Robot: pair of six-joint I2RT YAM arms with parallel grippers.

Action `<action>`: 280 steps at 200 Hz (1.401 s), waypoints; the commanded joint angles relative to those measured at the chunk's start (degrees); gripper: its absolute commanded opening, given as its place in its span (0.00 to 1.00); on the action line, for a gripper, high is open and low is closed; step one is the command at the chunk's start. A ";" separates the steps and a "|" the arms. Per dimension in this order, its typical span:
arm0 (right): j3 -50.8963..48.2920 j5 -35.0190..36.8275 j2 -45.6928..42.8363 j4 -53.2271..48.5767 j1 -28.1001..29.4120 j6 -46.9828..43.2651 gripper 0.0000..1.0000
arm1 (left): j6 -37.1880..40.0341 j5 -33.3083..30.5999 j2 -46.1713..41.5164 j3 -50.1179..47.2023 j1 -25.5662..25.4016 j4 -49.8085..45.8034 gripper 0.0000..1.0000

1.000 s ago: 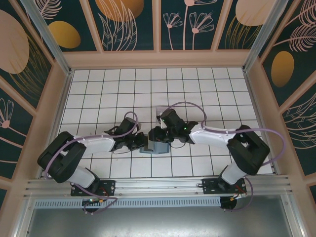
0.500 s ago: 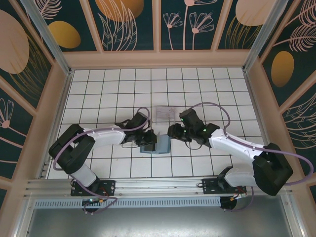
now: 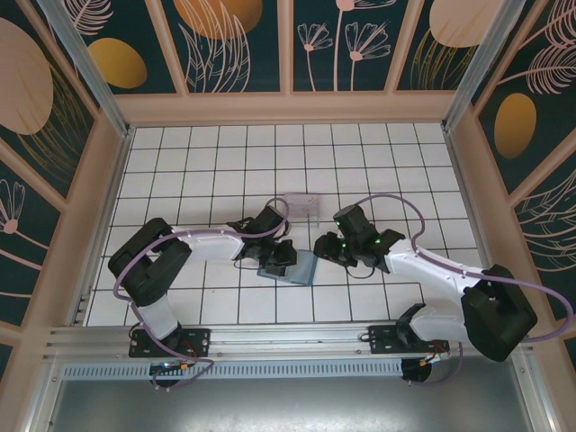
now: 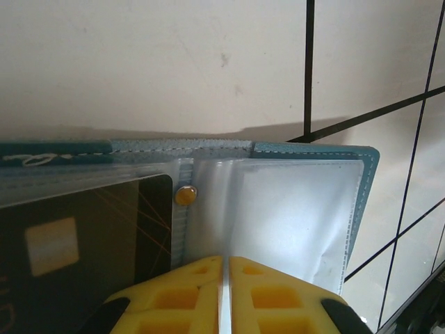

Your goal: Take the credit cards out of the card holder

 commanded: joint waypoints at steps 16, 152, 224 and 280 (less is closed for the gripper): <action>-1.18 -8.99 1.51 8.09 1.20 1.76 0.31 | -2.30 -1.91 1.93 -0.27 -0.15 1.11 0.13; -1.56 -5.21 14.89 7.58 3.39 3.10 0.13 | -8.20 -6.65 -0.12 -0.81 -0.15 6.84 0.13; 1.21 -1.73 15.24 2.30 2.76 1.53 0.11 | -3.52 -14.51 -8.70 2.65 0.75 -4.01 0.16; 7.69 -4.36 14.14 -0.49 3.56 1.29 0.15 | -0.31 -15.33 -12.79 -0.60 3.88 -7.03 0.16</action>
